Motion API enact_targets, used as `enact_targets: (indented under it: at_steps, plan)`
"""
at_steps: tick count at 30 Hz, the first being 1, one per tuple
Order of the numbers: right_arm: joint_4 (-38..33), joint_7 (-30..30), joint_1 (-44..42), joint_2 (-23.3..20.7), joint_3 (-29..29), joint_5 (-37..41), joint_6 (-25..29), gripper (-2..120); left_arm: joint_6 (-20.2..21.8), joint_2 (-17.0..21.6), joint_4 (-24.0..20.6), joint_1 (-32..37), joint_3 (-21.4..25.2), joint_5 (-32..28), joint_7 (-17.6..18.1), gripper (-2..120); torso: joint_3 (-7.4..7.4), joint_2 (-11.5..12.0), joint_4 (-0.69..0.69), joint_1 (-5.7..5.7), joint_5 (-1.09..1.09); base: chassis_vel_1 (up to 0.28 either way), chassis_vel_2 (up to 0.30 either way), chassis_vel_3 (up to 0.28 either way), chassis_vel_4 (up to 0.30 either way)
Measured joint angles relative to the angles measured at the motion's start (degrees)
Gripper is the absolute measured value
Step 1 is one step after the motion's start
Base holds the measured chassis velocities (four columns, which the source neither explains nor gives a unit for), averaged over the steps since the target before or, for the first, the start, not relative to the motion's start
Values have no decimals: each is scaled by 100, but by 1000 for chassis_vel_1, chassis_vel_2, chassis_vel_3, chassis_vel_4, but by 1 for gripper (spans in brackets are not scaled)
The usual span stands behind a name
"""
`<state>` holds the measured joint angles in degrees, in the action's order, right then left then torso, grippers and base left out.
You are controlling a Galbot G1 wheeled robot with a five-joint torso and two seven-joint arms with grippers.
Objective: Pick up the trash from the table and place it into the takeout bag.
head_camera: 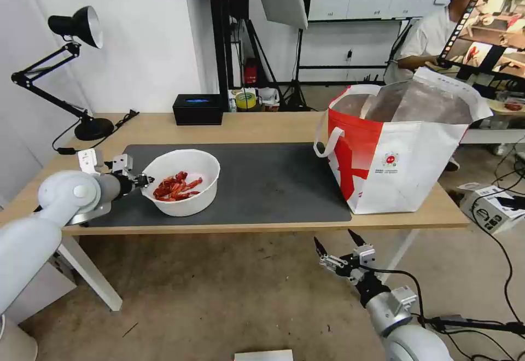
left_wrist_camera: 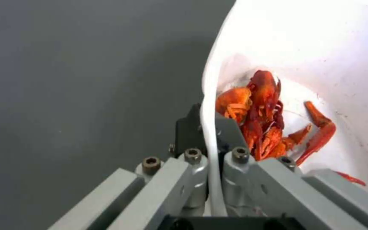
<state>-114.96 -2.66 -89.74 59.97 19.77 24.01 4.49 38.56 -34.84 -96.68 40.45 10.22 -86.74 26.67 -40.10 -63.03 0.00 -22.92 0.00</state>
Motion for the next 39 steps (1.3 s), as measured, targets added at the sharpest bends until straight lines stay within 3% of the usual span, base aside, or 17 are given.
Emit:
enact_targets:
  at_steps: [9,16,18,20,24,33,38,39]
  plan:
    - [0,0,0,0,0,0,0,100,-459,59,-362,-166,49,73,-342,0,0,0,1,0,0,0,0,0,0]
    - [0,0,0,0,0,0,0,100,-570,163,-544,-776,-278,-151,-373,0,-1,0,0,0,1,0,0,0,0]
    - [0,0,0,0,0,0,0,100,-620,182,-469,-1357,-640,-275,-395,0,0,0,0,0,0,0,0,0,0]
    - [0,0,0,0,0,0,0,100,-646,165,-453,-1523,-743,-301,-400,0,0,1,0,0,0,0,0,0,0]
    - [0,0,0,0,0,0,0,100,-750,-81,-473,-2176,-1197,-392,-394,0,-1,0,0,0,0,0,0,0,0]
    - [0,0,0,0,0,0,0,100,-795,-363,-460,-2668,-1614,-472,-380,0,0,0,-1,0,1,0,0,0,0]
    - [0,0,0,0,0,0,0,100,-819,-681,-167,-3290,-2097,-506,-387,0,-1,2,1,-1,-1,0,0,0,0]
    - [0,0,0,0,0,0,0,100,-822,-917,-111,-3632,-2297,-580,-354,0,-1,2,0,-1,1,0,0,0,0]
